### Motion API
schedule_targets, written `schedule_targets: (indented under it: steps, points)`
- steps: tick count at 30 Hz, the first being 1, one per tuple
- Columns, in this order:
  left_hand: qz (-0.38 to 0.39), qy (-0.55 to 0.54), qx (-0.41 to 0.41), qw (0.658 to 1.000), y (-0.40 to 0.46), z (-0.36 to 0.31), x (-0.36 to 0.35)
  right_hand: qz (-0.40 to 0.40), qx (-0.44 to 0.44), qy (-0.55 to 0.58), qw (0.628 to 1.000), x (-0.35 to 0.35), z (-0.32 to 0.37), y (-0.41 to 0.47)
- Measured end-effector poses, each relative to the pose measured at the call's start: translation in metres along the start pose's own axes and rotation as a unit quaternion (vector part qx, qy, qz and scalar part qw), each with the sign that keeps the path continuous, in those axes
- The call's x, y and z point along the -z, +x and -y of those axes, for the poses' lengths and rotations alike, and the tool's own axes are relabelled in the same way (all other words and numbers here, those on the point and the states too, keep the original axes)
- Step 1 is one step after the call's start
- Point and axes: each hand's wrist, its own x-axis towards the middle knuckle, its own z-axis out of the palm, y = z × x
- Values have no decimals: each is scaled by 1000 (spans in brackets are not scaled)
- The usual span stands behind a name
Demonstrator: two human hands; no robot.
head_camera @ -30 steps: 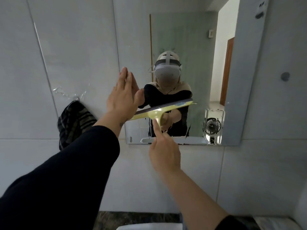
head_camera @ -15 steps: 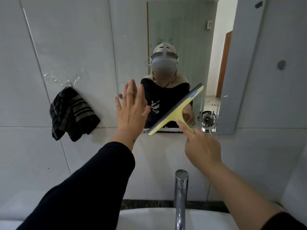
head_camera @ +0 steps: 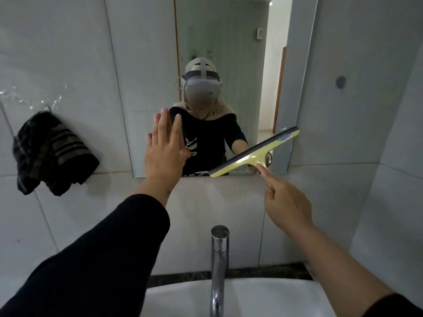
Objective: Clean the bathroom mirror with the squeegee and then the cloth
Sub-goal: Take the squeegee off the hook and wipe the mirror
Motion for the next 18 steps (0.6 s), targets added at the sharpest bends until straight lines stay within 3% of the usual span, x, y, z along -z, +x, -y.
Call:
schedule_targets:
  steps: [10, 18]
  points:
    - [-8, -40, 8, 999, -2, -2, -4, 1, -35, 93, 995, -25, -11, -17]
    - [-10, -27, 6, 1000, -2, -5, -2, 27, -63, 80, 994, -28, -17, -30]
